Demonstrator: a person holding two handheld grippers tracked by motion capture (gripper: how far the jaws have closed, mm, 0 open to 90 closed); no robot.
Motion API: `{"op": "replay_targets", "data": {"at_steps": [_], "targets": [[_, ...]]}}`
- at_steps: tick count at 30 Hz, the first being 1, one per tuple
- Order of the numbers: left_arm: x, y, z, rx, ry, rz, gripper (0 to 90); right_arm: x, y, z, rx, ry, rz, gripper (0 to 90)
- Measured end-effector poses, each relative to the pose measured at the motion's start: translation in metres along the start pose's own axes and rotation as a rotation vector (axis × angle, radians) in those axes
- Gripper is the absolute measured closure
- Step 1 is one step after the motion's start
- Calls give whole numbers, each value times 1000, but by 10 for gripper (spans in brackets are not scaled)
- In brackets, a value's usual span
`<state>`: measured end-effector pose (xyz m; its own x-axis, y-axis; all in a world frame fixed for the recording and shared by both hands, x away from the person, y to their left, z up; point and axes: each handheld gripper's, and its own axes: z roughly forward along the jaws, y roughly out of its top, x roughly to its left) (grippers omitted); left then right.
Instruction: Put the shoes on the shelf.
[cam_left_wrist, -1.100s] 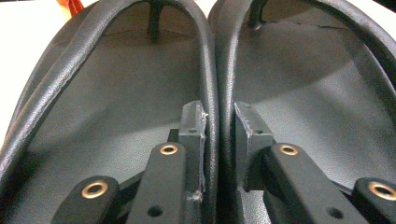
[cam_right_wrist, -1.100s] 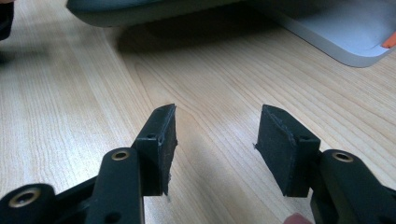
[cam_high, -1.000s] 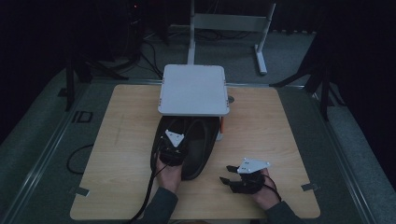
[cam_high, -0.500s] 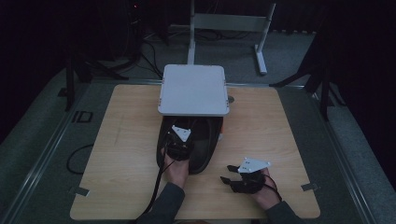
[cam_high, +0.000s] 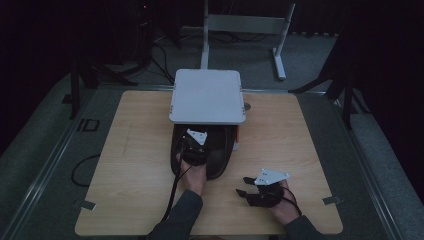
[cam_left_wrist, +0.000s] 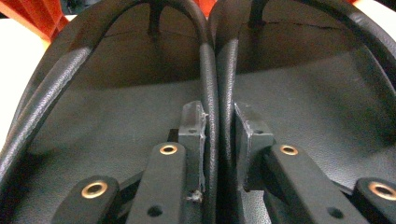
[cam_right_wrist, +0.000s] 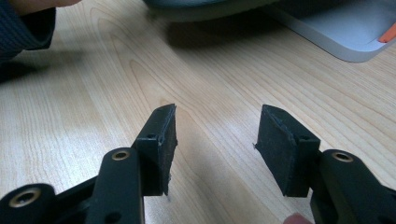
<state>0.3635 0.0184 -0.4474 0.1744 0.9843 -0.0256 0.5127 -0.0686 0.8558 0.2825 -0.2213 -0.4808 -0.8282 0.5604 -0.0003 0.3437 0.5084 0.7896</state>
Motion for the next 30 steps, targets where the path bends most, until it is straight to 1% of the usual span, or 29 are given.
{"op": "replay_targets", "data": {"at_steps": [5,12,16,24,30], "targets": [[-6,4,5,-8,21,2,750,0,0,0,3,1,0,469],[-7,10,9,-21,39,-3,749,0,0,1,7,0,-1,469],[-9,13,12,-22,45,-11,748,1,0,1,8,0,1,469],[-14,20,20,-31,75,-22,747,0,0,2,9,0,1,469],[-14,26,25,-34,81,-33,746,0,-1,2,11,1,2,469]]}}
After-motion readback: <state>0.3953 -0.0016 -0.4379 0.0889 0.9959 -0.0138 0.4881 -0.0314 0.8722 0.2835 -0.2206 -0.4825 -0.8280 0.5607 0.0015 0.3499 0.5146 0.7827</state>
